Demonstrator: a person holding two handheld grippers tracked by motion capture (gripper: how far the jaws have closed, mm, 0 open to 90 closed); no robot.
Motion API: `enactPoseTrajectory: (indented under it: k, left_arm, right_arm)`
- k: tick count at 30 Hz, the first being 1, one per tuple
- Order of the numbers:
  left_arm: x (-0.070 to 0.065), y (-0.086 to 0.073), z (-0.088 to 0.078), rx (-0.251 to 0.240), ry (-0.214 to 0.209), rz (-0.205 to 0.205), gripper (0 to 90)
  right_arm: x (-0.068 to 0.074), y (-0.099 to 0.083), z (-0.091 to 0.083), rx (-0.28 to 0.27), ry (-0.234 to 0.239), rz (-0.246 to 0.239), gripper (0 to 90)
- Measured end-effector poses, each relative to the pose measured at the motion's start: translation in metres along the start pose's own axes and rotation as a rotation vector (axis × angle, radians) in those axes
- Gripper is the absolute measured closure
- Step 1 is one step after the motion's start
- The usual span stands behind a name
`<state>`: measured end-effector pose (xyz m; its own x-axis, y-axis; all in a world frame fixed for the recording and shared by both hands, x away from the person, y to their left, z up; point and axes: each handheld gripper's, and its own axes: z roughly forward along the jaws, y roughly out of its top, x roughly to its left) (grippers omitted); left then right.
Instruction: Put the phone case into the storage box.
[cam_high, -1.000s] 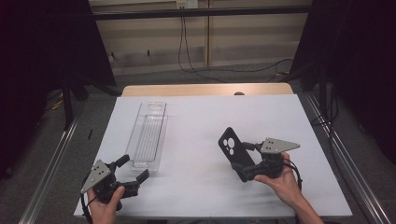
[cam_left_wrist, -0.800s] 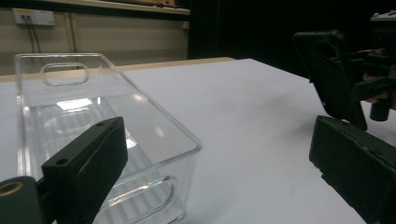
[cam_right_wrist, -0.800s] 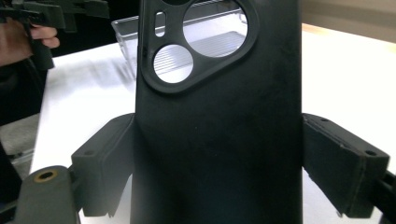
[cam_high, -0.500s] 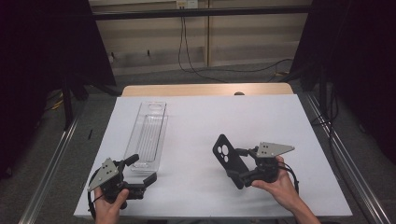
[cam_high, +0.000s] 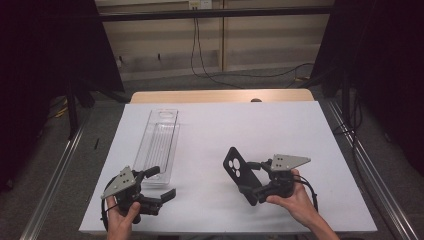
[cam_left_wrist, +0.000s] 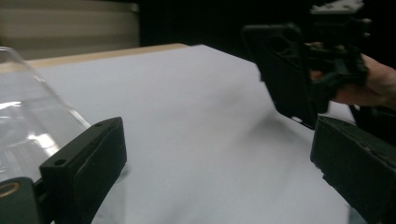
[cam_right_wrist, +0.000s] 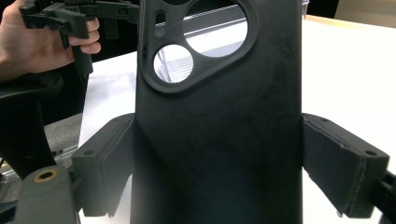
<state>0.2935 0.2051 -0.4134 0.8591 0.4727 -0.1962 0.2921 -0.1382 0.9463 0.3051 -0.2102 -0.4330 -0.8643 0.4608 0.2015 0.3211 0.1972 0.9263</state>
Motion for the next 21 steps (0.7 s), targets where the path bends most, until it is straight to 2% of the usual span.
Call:
enactPoseTrajectory:
  k: [3, 8, 11, 14, 16, 18, 21]
  left_arm:
    - [-0.003, 0.003, 0.006, 0.020, -0.038, 0.017, 5.0]
    - [-0.004, 0.007, 0.015, 0.024, -0.051, 0.041, 5.3]
    - [-0.004, 0.009, 0.019, 0.018, -0.063, 0.034, 5.3]
    - [-0.002, 0.012, 0.022, 0.033, -0.078, 0.025, 5.1]
    - [-0.002, 0.015, 0.026, 0.047, -0.079, 0.031, 4.8]
    - [-0.002, 0.018, 0.030, 0.065, -0.098, 0.034, 4.7]
    - [0.001, 0.026, 0.037, 0.070, -0.115, 0.045, 4.7]
  right_arm:
    - [0.001, 0.001, 0.000, -0.006, 0.007, 0.000, 14.3]
    - [0.002, 0.002, 0.002, -0.006, 0.018, -0.006, 14.4]
    - [0.003, 0.002, 0.002, -0.006, 0.025, -0.009, 14.4]
    - [0.004, 0.003, 0.003, -0.008, 0.031, -0.013, 14.4]
    - [0.004, 0.003, 0.003, -0.007, 0.032, -0.015, 14.4]
    - [0.004, 0.003, 0.004, -0.006, 0.037, -0.015, 14.4]
    - [0.004, 0.003, 0.006, -0.003, 0.040, -0.018, 14.4]
